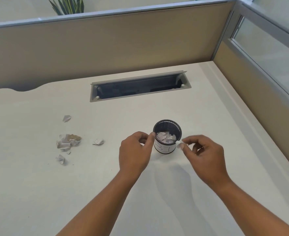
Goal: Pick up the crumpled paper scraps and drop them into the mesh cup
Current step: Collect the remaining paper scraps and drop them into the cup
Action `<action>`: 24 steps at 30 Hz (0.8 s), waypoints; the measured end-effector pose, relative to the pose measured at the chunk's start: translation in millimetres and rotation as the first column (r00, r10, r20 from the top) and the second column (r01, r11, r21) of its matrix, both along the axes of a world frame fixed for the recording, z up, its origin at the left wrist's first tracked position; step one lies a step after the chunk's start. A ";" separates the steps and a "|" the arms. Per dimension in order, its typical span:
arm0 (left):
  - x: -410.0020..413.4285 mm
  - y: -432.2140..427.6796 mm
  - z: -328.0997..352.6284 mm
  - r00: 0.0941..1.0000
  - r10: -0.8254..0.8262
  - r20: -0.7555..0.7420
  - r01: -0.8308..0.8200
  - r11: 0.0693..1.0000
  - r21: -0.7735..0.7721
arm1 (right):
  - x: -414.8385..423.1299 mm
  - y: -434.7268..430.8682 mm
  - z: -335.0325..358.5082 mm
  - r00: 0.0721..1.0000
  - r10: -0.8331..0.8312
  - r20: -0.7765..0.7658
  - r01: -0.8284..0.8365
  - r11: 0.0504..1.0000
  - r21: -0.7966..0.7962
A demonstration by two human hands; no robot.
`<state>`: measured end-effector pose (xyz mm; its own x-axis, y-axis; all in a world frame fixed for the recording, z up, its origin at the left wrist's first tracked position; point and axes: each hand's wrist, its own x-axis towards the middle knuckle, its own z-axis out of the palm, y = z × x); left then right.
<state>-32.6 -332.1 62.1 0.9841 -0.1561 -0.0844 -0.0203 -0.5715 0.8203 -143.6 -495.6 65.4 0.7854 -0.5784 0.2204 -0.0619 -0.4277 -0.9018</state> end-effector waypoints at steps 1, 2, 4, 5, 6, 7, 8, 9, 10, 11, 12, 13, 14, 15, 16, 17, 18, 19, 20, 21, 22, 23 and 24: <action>-0.3 5.2 -2.5 1.000 0.015 -0.006 -0.015 1.000 0.001 | 7.6 -2.4 1.4 1.000 -0.007 -0.010 0.007 1.000 -0.004; -0.2 9.8 -5.4 0.999 0.029 -0.016 -0.029 1.000 -0.001 | 15.6 -4.8 2.7 1.000 -0.011 -0.022 0.011 1.000 -0.006; -0.1 19.0 -10.5 0.998 0.050 -0.040 -0.050 0.999 -0.008 | 31.1 -9.4 4.5 0.997 -0.007 -0.075 0.007 1.000 -0.003; -0.2 23.7 -12.4 0.997 0.055 -0.049 -0.056 0.998 -0.013 | 37.5 -11.3 5.2 0.994 0.002 -0.108 -0.002 1.000 0.007; -0.3 27.9 -13.9 0.997 0.059 -0.054 -0.061 0.998 -0.020 | 42.5 -12.6 5.6 0.991 0.013 -0.135 -0.011 1.000 0.020; -0.5 32.2 -14.9 0.996 0.063 -0.056 -0.065 0.998 -0.026 | 45.5 -13.1 5.9 0.988 0.019 -0.150 -0.015 0.999 0.030; -0.9 36.4 -15.6 0.996 0.068 -0.057 -0.070 0.997 -0.031 | 46.7 -12.8 6.2 0.988 0.015 -0.151 -0.010 0.999 0.032; -1.6 40.4 -15.8 0.996 0.074 -0.058 -0.076 0.996 -0.039 | 46.6 -11.6 6.8 0.991 0.000 -0.137 0.003 1.000 0.026; -2.4 44.3 -16.1 0.995 0.081 -0.059 -0.084 0.995 -0.048 | 45.2 -10.1 7.3 0.993 -0.019 -0.116 0.020 1.000 0.015; -3.4 48.1 -16.4 0.995 0.086 -0.060 -0.089 0.994 -0.056 | 43.2 -8.1 7.9 0.995 -0.034 -0.095 0.035 0.999 0.006; -4.7 51.9 -16.8 0.995 0.087 -0.059 -0.090 0.994 -0.062 | 40.3 -5.4 8.7 0.996 -0.044 -0.077 0.044 0.999 -0.003; -6.3 56.0 -17.3 0.995 0.084 -0.055 -0.088 0.994 -0.068 | 36.9 -2.4 9.2 0.997 -0.050 -0.065 0.050 0.999 -0.011; -8.0 60.1 -17.8 0.995 0.082 -0.052 -0.085 0.994 -0.073 | 32.9 1.1 9.2 0.997 -0.053 -0.057 0.052 0.998 -0.018; -10.2 65.2 -18.8 0.996 0.080 -0.046 -0.084 0.994 -0.077 | 28.2 5.5 8.6 0.997 -0.052 -0.051 0.051 0.998 -0.021; -12.8 72.1 -19.9 0.996 0.079 -0.036 -0.082 0.993 -0.082 | 23.2 11.7 7.8 0.998 -0.047 -0.045 0.046 0.999 -0.021; -15.3 78.5 -22.1 0.997 0.078 -0.024 -0.080 0.993 -0.084 | 18.2 17.5 5.6 0.998 -0.034 -0.043 0.034 0.999 -0.018; -17.6 84.4 -25.4 0.997 0.079 -0.013 -0.080 0.993 -0.084 | 13.4 22.8 1.9 0.999 -0.016 -0.047 0.015 1.000 -0.016; -20.5 92.3 -28.4 0.997 0.082 -0.004 -0.082 0.993 -0.084 | 8.2 30.2 -1.6 0.998 0.008 -0.057 -0.009 1.000 -0.021; -23.7 101.7 -31.6 0.996 0.086 0.002 -0.086 0.993 -0.081 | 3.2 38.9 -5.9 0.997 0.032 -0.075 -0.035 0.999 -0.035; -26.8 111.8 -35.4 0.996 0.090 0.005 -0.089 0.994 -0.069 | -1.5 47.8 -11.3 0.993 0.056 -0.104 -0.061 0.997 -0.049; -29.8 122.5 -39.5 0.996 0.091 0.008 -0.091 0.995 -0.048 | -6.1 56.9 -18.0 0.987 0.080 -0.143 -0.088 0.995 -0.056; -32.7 133.5 -43.5 0.996 0.093 0.012 -0.093 0.995 -0.023 | -10.8 66.4 -25.4 0.976 0.103 -0.191 -0.116 0.992 -0.056; -35.6 145.1 -47.0 0.995 0.094 0.018 -0.094 0.996 0.001 | -15.4 76.1 -33.3 0.961 0.129 -0.244 -0.145 0.988 -0.051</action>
